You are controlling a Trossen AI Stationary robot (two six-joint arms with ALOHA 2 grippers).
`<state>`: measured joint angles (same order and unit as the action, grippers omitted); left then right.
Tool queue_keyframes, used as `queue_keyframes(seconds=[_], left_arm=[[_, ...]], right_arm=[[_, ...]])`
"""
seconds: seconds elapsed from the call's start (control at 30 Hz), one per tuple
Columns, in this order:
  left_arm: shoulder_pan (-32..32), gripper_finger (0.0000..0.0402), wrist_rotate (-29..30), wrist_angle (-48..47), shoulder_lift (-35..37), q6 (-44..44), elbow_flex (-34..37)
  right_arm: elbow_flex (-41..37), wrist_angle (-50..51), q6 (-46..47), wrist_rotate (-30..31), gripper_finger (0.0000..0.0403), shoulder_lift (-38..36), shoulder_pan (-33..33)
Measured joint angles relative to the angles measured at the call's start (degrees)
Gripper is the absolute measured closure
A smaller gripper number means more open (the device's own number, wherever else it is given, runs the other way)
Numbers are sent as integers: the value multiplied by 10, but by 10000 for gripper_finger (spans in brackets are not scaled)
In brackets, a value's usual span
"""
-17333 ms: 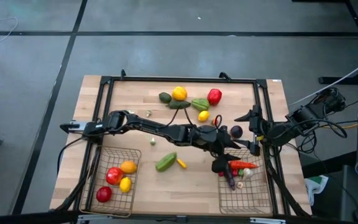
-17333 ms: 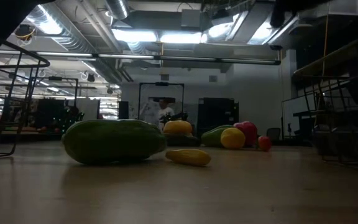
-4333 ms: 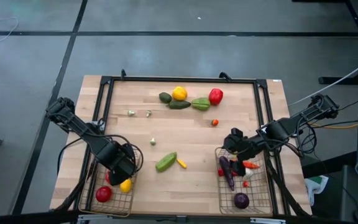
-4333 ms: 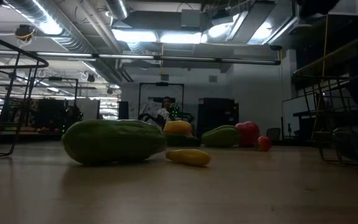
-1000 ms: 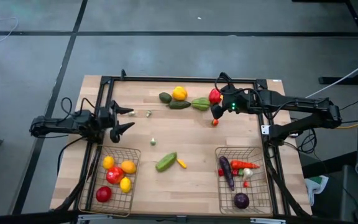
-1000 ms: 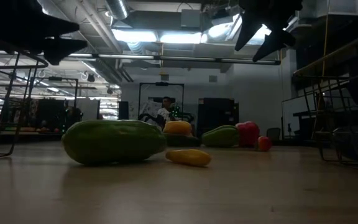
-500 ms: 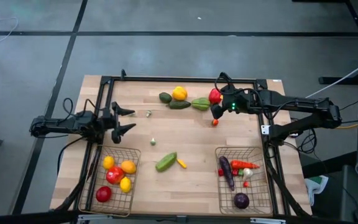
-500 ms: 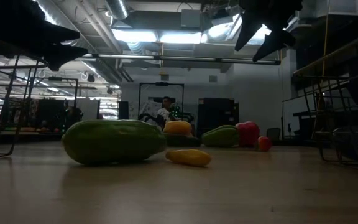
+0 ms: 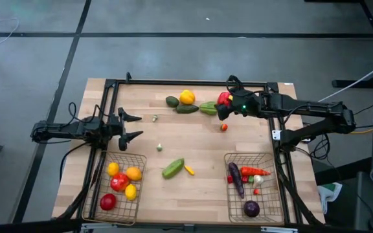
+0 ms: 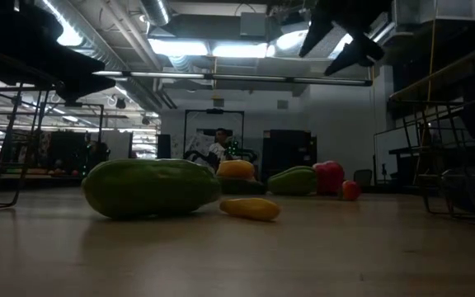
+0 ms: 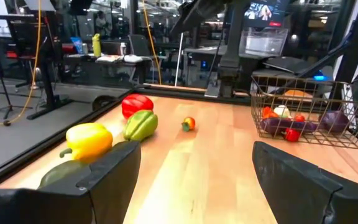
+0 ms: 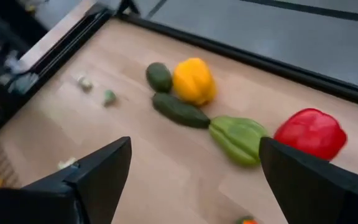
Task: Sort produce into baskets
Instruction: Put the red bell pepper into the right wire basket
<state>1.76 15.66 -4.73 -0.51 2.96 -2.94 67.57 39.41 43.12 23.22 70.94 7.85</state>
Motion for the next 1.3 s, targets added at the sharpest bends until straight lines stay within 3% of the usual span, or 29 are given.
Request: queue_keyframes(seconds=[0.1,0.23,0.43,0.53,0.63,0.97,1.3], left_arm=[[0,96,0,0,0,1,0],[0,96,0,0,0,0,0],[0,96,0,0,0,0,0],[0,96,0,0,0,0,0],[0,96,0,0,0,0,0],[0,95,0,0,0,0,0],[0,95,0,0,0,0,0]], right_arm=[[0,14,20,32,52,16,20],[0,20,36,28,52,47,69],[0,10,-1,-61,32,97,142],[0,12,3,-84,8,120,169],[0,7,5,-106,12,141,189],[0,14,147,-78,11,202,216],[0,17,223,-61,13,258,214]])
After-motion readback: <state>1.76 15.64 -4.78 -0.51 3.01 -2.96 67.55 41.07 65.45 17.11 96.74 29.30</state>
